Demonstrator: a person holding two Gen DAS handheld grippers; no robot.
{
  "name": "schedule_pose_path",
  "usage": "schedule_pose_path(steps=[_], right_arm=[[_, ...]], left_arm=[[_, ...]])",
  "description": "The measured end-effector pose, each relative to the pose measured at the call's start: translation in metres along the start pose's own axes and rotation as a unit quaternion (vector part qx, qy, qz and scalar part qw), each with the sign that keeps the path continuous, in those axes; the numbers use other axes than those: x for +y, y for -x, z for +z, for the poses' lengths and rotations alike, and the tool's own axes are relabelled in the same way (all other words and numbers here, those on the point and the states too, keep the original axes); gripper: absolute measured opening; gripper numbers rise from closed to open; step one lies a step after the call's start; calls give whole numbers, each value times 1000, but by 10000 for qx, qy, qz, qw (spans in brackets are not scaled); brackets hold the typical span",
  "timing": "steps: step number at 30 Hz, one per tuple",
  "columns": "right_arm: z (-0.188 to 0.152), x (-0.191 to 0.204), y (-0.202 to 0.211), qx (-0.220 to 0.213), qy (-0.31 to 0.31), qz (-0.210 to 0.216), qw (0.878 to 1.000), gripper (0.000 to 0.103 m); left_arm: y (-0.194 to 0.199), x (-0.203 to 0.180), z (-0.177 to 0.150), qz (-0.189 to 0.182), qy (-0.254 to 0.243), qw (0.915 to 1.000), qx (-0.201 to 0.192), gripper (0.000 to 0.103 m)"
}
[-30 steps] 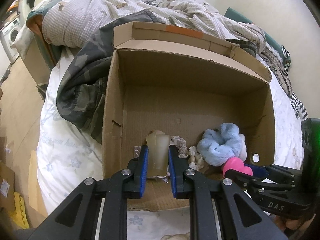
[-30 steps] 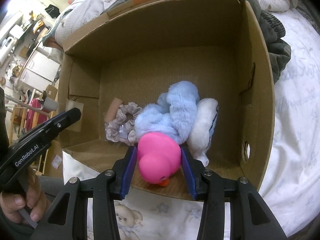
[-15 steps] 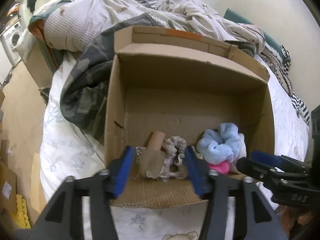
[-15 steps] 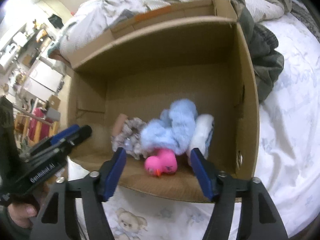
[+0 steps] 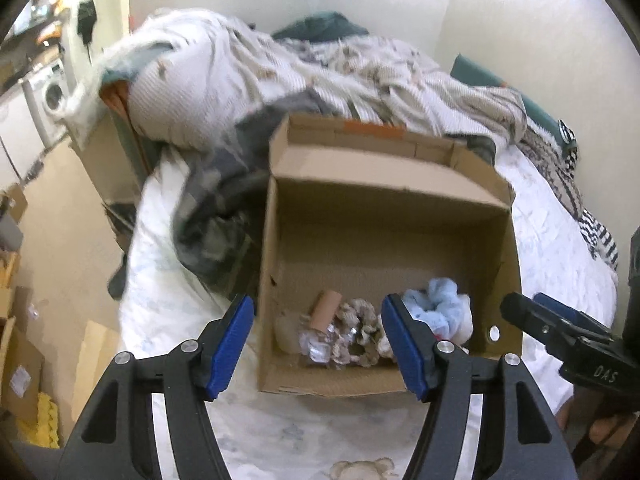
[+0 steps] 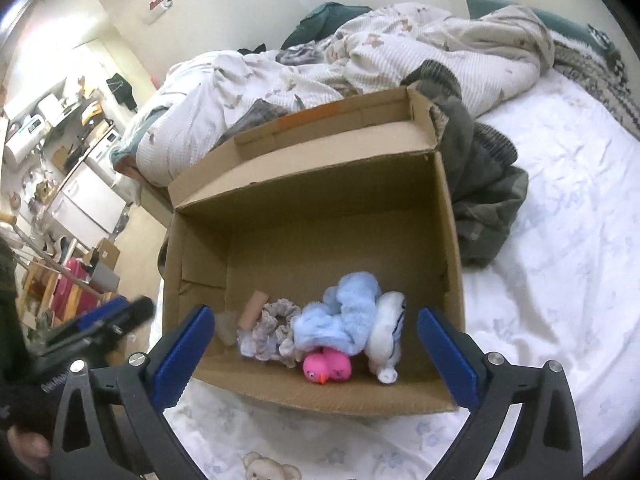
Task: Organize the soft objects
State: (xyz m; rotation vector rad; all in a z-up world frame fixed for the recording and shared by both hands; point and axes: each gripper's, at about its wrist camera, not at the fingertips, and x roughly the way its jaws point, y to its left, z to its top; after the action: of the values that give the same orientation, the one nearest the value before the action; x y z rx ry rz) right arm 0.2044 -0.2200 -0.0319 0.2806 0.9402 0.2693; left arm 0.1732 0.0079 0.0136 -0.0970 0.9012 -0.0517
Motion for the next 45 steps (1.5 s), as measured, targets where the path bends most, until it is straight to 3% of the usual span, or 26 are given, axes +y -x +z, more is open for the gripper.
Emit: schedule_pose_path(steps=[6,9,16,21,25,26,29,30,45], right_arm=[[-7,5,36,-362,-33,-21,9993,103],[-21,8,52,-550,-8,-50,9985,103],[-48,13,75,-756,203,-326,9964,103],[-63,18,80,-725,246,-232,9968,103],[-71,24,83,-787,313,-293,9960,103],[-73,27,84,-796,342,-302,9958,103],[-77,35,83,-859,519,-371,9943,103],[-78,39,82,-872,595,-402,9936,103],[-78,45,70,-871,799,-713,9904,103]], left_arm=[[37,15,-6,179,176,9986,-466,64],[49,22,-15,78,198,9988,-432,64],[68,23,-45,291,155,9980,-544,64],[69,21,-62,234,103,9989,-386,64],[76,21,-70,257,73,9982,-538,64],[79,20,-72,255,65,9978,-610,66],[83,21,-75,288,88,9970,-714,94],[83,21,-75,331,100,9965,-764,97],[69,16,-76,436,-48,9970,-639,97]])
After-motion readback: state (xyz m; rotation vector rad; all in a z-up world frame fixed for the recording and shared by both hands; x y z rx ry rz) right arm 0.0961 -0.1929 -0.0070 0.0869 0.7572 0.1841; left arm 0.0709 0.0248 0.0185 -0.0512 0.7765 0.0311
